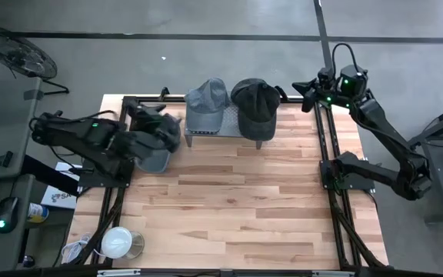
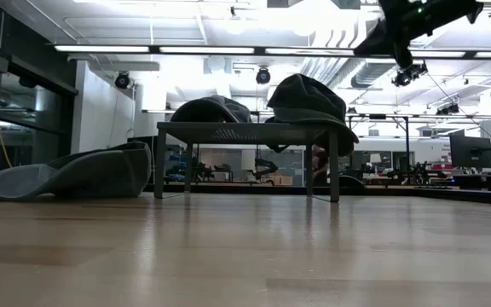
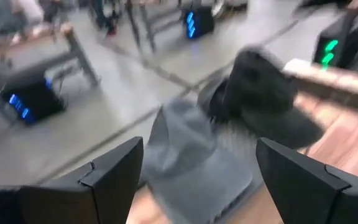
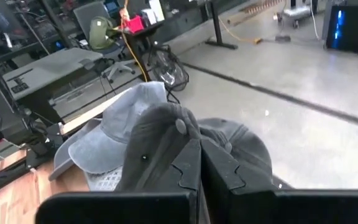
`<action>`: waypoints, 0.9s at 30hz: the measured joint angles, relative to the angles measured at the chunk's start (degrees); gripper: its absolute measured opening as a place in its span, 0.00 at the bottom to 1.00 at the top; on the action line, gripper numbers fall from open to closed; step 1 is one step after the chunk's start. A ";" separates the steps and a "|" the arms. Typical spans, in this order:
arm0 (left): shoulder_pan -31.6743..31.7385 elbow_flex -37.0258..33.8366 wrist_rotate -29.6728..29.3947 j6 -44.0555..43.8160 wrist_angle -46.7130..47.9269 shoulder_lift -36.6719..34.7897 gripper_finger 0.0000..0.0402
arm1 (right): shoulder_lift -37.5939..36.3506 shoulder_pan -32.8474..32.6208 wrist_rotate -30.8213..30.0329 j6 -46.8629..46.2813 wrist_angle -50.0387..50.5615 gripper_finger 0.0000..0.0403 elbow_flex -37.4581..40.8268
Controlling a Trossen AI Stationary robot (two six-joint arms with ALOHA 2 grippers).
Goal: Pick & Place hat
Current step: Adjust the black cap on the shelf
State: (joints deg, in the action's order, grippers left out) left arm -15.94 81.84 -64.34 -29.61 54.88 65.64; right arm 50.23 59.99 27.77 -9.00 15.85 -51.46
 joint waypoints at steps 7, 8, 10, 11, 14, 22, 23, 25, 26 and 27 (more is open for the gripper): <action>3.92 0.00 8.03 -17.10 13.33 4.23 0.77 | -2.46 0.00 -0.23 0.08 1.23 0.00 -0.01; 4.28 0.00 8.96 -18.81 14.69 4.75 0.77 | -2.34 0.00 -0.16 0.10 2.41 0.00 -0.02; 4.76 0.00 9.90 -21.40 16.32 5.45 0.77 | -1.35 0.00 -0.26 0.52 5.44 0.00 -0.02; 4.74 0.00 10.00 -22.30 16.42 5.66 0.77 | -0.57 0.00 -0.73 0.61 7.03 0.00 -0.02; 4.70 0.00 9.57 -23.24 15.42 5.82 0.77 | 1.69 -0.01 -8.06 -1.44 10.88 0.00 -0.02; 4.70 0.00 8.45 -23.21 14.49 5.78 0.77 | 13.46 0.00 -14.47 -9.14 11.22 0.00 0.00; 4.70 0.00 8.33 -23.23 14.49 5.78 0.77 | 15.33 0.14 -14.55 -10.55 10.28 0.00 0.00; 4.70 0.00 8.19 -23.21 14.49 5.78 0.77 | 18.52 0.55 -13.90 -13.44 7.92 0.00 0.00; 4.70 0.00 8.05 -23.23 14.49 5.78 0.77 | 20.01 0.77 -13.61 -14.80 7.01 0.00 0.00; 4.70 0.00 8.00 -23.21 14.47 5.78 0.77 | 21.27 1.01 -13.27 -16.06 6.38 0.00 0.00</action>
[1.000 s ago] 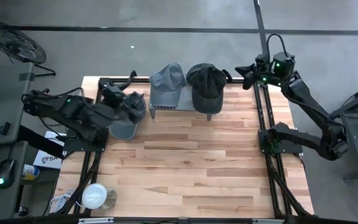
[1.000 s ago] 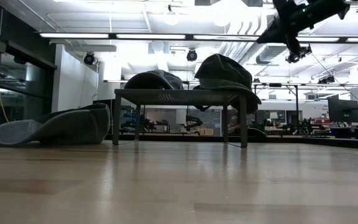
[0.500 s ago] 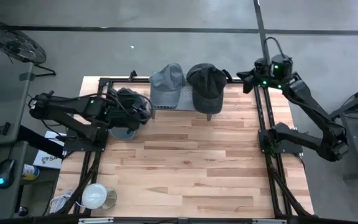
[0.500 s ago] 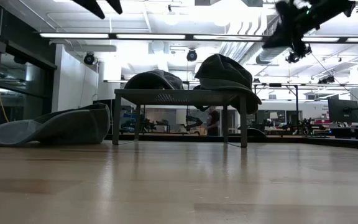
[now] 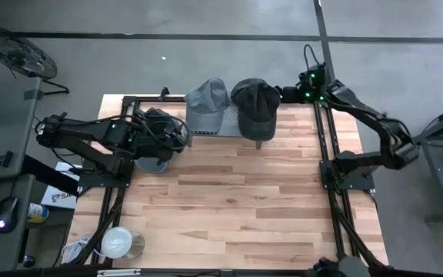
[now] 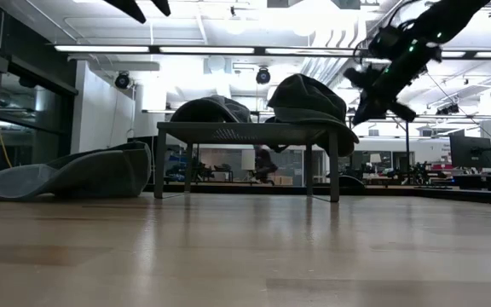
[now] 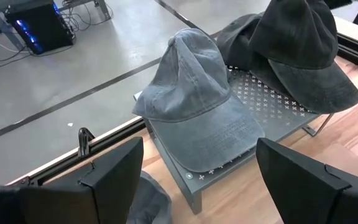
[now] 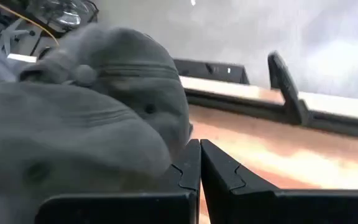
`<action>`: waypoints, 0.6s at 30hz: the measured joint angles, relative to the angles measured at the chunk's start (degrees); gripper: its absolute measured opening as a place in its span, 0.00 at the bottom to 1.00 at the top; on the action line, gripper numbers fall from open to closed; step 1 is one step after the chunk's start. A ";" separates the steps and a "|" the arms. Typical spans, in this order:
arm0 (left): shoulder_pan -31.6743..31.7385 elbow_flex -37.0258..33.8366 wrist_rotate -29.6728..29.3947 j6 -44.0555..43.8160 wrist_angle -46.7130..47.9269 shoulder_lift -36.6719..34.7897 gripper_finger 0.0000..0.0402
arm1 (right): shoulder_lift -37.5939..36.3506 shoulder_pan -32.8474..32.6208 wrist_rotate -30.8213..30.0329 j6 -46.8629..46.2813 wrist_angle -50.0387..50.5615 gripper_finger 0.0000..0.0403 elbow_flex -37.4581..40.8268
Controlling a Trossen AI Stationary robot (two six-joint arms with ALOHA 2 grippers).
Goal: Pick & Place hat
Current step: Adjust the black cap on the shelf
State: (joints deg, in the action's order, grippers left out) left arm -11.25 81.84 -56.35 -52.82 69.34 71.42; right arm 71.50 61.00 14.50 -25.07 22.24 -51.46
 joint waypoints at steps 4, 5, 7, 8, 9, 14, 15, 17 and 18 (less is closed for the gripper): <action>0.00 0.00 -0.19 0.00 0.02 0.00 0.77 | 3.70 0.78 0.79 -2.45 -1.68 0.00 0.00; 0.00 0.00 -0.19 0.00 0.00 0.00 0.77 | 4.41 0.91 1.09 -2.96 -1.94 0.00 0.00; 0.00 0.00 -0.21 0.02 0.00 0.00 0.77 | 5.63 1.02 1.53 -3.42 -1.90 0.00 0.00; 0.00 0.00 -0.26 0.02 0.02 0.00 0.77 | 5.99 1.00 1.53 -3.56 -1.81 0.00 0.02; 0.00 0.00 -0.33 0.01 0.00 0.00 0.77 | 6.29 1.00 1.67 -3.73 -1.98 0.00 0.02; 0.00 0.00 -0.34 0.02 0.02 0.00 0.77 | 7.81 1.00 5.56 -4.52 -2.02 0.00 0.02; 0.00 0.00 -0.34 0.02 0.02 0.00 0.77 | 7.83 0.85 6.82 -4.54 -2.36 0.00 0.02; 0.00 0.00 -0.12 0.02 0.02 -0.02 0.77 | 7.79 0.19 8.13 -4.54 -3.18 0.00 0.02; 0.00 0.00 0.16 0.02 0.02 0.00 0.77 | 7.68 -0.19 8.26 -4.55 -3.43 0.00 0.02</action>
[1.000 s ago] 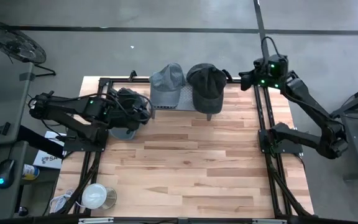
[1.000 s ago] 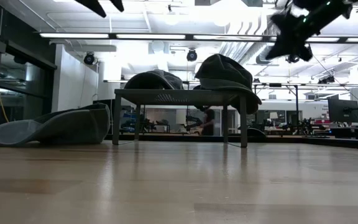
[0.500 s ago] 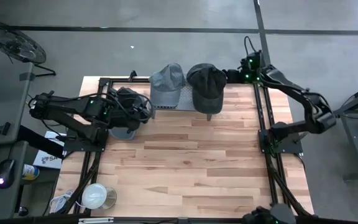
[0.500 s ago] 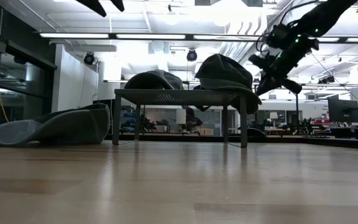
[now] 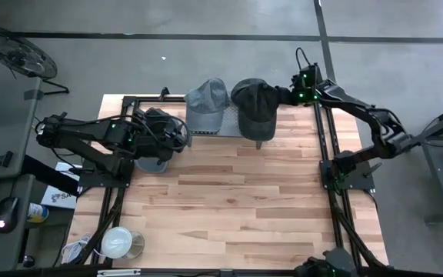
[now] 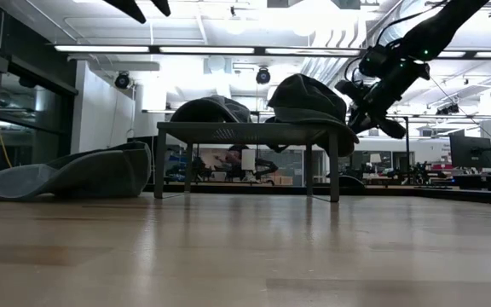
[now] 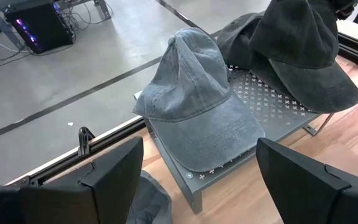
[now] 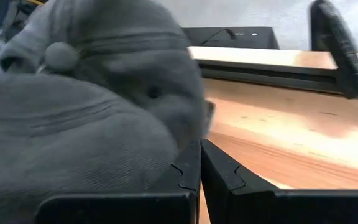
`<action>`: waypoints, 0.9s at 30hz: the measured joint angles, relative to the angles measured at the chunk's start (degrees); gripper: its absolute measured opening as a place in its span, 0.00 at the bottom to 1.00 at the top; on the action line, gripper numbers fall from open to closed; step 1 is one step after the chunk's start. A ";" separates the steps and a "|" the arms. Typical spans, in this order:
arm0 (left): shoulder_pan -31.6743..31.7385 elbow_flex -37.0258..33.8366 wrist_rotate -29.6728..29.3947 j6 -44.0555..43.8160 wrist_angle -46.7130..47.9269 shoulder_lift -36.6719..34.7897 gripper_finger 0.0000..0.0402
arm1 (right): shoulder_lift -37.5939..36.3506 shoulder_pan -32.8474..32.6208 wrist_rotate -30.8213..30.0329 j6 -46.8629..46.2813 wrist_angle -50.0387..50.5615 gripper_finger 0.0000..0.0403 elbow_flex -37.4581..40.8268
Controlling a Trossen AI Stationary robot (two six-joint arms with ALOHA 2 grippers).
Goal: Pick & Place hat
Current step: Adjust the black cap on the shelf
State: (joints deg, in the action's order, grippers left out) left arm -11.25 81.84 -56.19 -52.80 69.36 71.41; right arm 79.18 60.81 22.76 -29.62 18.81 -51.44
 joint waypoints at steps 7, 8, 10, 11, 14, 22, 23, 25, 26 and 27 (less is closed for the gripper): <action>0.00 0.00 0.20 0.00 0.02 -0.02 0.77 | -1.17 -2.31 1.16 -0.60 -2.54 0.00 -0.02; 0.00 0.00 0.20 0.00 0.02 -0.02 0.77 | -1.18 -2.67 1.21 -0.62 -2.68 0.00 -0.02; 0.00 0.00 0.36 0.00 0.00 -0.02 0.77 | -1.18 -3.59 1.17 -0.62 -3.03 0.00 -0.02; 0.00 0.00 0.46 0.00 0.00 -0.02 0.77 | -1.18 -4.02 0.98 -0.64 -3.22 0.00 -0.02; 0.00 0.00 0.60 0.00 -0.22 -0.02 0.77 | -1.18 -4.69 0.64 -1.72 -5.22 0.00 -0.02; 0.00 0.00 1.49 8.70 -12.36 -0.02 0.77 | -1.18 -4.58 0.62 -2.16 -6.74 0.00 -0.02; 0.04 0.00 1.75 12.56 -16.53 0.15 0.77 | -1.18 -4.58 0.62 -2.06 -6.74 0.00 -0.02; 1.14 0.01 1.68 20.76 -25.29 1.30 0.77 | -1.18 -4.58 0.60 -1.99 -6.74 0.00 -0.02; 1.90 0.00 1.85 24.65 -29.10 1.92 0.77 | -1.18 -4.58 0.60 -1.94 -6.74 0.00 -0.02; 2.63 -0.02 2.26 27.89 -32.21 2.63 0.77 | -1.18 -4.58 0.60 -1.90 -6.74 0.00 -0.02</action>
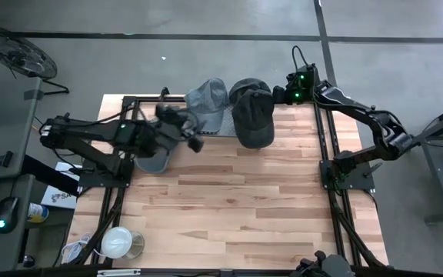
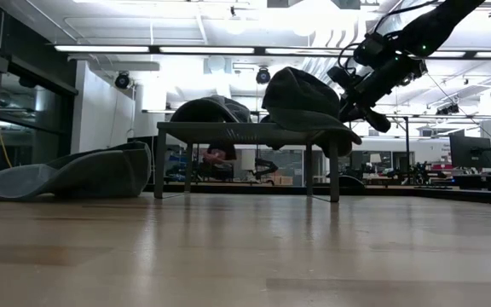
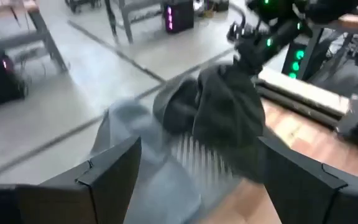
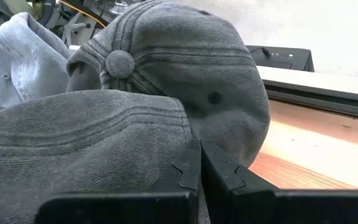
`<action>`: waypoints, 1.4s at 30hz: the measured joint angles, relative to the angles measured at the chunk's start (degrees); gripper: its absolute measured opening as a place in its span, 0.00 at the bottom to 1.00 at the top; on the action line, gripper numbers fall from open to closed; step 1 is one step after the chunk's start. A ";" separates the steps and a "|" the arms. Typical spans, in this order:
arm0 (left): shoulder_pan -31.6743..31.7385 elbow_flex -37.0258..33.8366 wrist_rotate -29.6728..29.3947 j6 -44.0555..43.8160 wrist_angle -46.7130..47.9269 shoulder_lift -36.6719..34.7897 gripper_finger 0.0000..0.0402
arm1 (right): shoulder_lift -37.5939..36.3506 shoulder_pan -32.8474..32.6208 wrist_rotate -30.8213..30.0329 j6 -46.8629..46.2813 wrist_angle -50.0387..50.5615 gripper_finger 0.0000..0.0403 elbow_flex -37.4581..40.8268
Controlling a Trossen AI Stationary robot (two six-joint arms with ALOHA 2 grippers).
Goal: Pick & Place hat
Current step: Adjust the black cap on the shelf
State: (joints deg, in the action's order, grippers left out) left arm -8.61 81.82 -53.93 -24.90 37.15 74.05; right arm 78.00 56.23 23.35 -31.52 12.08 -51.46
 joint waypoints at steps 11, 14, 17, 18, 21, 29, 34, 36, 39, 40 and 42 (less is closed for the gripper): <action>16.59 0.01 21.77 15.43 -21.52 9.64 0.77 | -0.02 0.00 0.10 0.67 -0.33 0.00 0.00; 20.74 0.04 29.71 16.61 -25.06 12.30 0.77 | -0.02 0.00 0.40 0.91 -0.33 0.00 0.00; 24.98 -0.05 37.10 15.79 -26.24 14.11 0.77 | -0.02 0.00 0.67 1.10 -0.33 0.00 0.00; 26.28 0.02 39.91 15.70 -27.02 14.83 0.77 | -0.02 0.00 0.83 1.33 -0.31 0.00 0.00; 29.98 0.02 49.16 15.73 -27.58 16.56 0.77 | -0.02 0.00 1.15 1.63 -0.31 0.00 0.00; 34.34 0.00 62.06 16.14 -29.69 18.84 0.77 | -0.02 0.00 1.68 1.77 -0.31 0.00 0.00; 34.44 0.02 64.36 17.79 -31.80 18.83 0.77 | -0.02 0.00 1.70 1.68 -0.28 0.00 0.00; 34.46 0.02 63.69 18.24 -31.58 19.17 0.77 | -0.02 0.00 1.70 1.66 -0.28 0.00 0.00; 34.58 -0.02 64.07 18.24 -33.11 20.58 0.77 | -0.02 0.00 1.73 1.56 -0.28 0.00 0.00; 34.59 -0.07 63.98 18.23 -33.57 21.01 0.77 | -0.02 0.00 1.74 1.55 -0.26 0.00 0.00; 34.52 0.02 63.60 18.25 -34.80 21.75 0.77 | -0.02 0.00 1.88 1.55 -0.26 0.00 0.00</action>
State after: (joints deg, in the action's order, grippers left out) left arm 25.91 81.84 9.67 -6.66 2.35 95.80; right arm 77.97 56.23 25.23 -29.98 11.81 -51.46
